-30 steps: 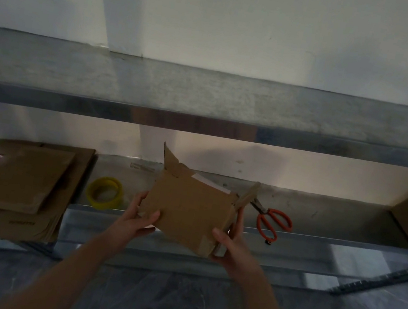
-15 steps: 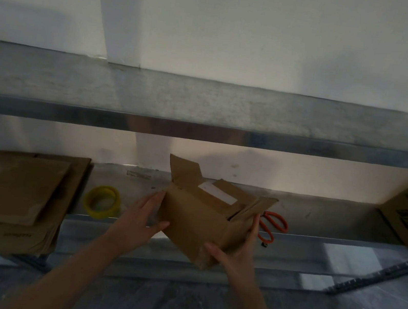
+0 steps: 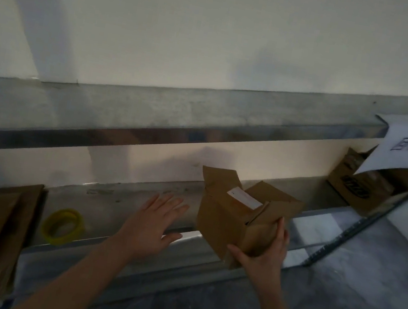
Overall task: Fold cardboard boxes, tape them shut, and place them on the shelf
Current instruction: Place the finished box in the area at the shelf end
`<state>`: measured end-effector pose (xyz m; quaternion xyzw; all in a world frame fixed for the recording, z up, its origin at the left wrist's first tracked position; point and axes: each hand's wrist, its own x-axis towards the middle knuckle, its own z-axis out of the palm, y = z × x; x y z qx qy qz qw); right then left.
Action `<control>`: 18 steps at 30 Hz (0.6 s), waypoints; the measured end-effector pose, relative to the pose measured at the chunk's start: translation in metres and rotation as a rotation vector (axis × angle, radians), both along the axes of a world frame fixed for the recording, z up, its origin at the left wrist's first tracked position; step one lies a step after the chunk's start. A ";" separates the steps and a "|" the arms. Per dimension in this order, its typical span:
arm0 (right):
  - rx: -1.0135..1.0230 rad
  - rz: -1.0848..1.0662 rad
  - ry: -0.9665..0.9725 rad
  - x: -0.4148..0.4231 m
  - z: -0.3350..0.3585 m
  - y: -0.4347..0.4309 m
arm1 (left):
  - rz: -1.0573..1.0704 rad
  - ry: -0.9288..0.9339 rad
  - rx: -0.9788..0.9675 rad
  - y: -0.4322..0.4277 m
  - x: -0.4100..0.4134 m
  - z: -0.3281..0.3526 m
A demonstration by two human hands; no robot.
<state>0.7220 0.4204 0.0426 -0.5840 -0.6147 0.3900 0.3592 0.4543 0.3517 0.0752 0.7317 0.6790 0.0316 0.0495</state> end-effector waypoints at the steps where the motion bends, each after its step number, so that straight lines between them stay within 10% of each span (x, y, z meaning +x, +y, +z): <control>1: 0.006 -0.011 -0.009 0.013 0.001 0.007 | -0.002 -0.005 -0.002 0.010 0.013 0.001; 18: 0.098 -0.007 -0.105 0.273 0.008 0.181 | -0.039 -0.064 -0.069 0.196 0.291 -0.026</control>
